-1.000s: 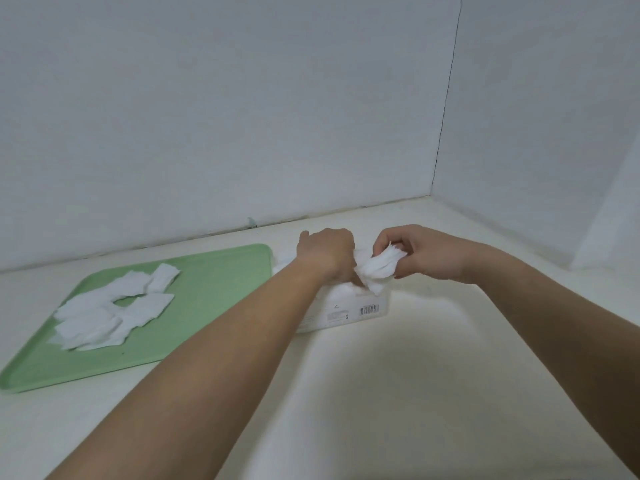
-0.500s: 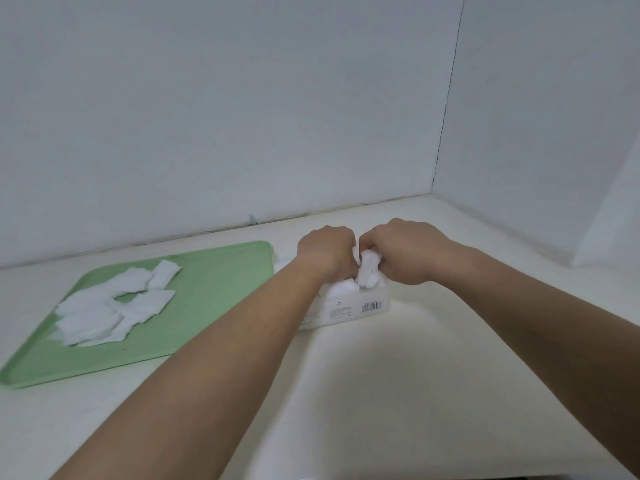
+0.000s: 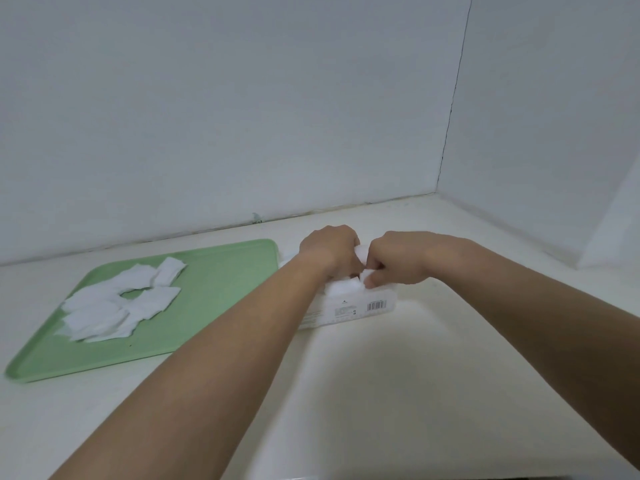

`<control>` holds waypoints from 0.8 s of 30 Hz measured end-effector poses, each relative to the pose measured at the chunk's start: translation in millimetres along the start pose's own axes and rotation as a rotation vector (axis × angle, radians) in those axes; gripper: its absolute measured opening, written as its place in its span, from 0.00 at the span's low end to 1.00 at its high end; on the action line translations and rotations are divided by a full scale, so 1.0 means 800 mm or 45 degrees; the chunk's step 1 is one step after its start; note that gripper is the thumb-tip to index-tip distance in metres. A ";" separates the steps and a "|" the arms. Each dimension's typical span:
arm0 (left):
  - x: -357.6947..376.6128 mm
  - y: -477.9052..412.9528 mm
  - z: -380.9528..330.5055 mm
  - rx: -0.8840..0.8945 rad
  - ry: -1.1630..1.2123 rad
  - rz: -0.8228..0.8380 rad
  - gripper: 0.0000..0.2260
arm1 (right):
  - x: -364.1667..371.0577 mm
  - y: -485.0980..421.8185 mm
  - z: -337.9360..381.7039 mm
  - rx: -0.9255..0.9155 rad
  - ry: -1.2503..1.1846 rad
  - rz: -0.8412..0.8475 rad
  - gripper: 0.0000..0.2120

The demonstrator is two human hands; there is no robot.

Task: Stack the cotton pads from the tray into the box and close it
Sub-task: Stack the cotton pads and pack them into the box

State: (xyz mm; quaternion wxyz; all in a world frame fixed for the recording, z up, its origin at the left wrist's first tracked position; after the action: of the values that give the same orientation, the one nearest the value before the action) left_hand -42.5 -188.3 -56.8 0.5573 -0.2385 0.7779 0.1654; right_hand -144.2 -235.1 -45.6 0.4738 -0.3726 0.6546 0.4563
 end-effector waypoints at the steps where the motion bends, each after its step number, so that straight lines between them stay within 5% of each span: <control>1: 0.000 0.000 0.001 -0.007 0.022 0.021 0.15 | 0.001 0.002 0.001 -0.010 -0.007 0.060 0.10; 4: 0.000 0.001 0.003 -0.019 0.083 0.038 0.20 | 0.001 0.007 0.001 -0.012 -0.040 0.119 0.08; 10: -0.002 0.007 0.021 -0.029 0.383 0.087 0.33 | -0.005 0.009 -0.010 0.107 -0.047 -0.218 0.05; 17: -0.046 0.052 0.071 0.050 0.569 -0.246 0.15 | -0.035 0.017 0.002 0.149 -0.202 -0.347 0.08; 24: -0.089 0.133 0.199 -0.098 0.706 -0.552 0.02 | -0.079 -0.019 0.110 -0.109 -0.563 -0.500 0.08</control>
State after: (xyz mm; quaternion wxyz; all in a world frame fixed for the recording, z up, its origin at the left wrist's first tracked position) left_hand 42.9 -3.3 -41.9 0.3378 -0.4549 0.8240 0.0014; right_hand -88.1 -152.6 -0.9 0.6679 -0.4034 0.4311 0.4530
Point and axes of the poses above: each hand's wrist, its own y-axis away from the middle knuckle, its own x-axis out of the palm, z = x × y, the point moved 6 cm from there along -y, towards the middle knuckle, and after that the axes turned 5 degrees about y, right-handed, at the moved point
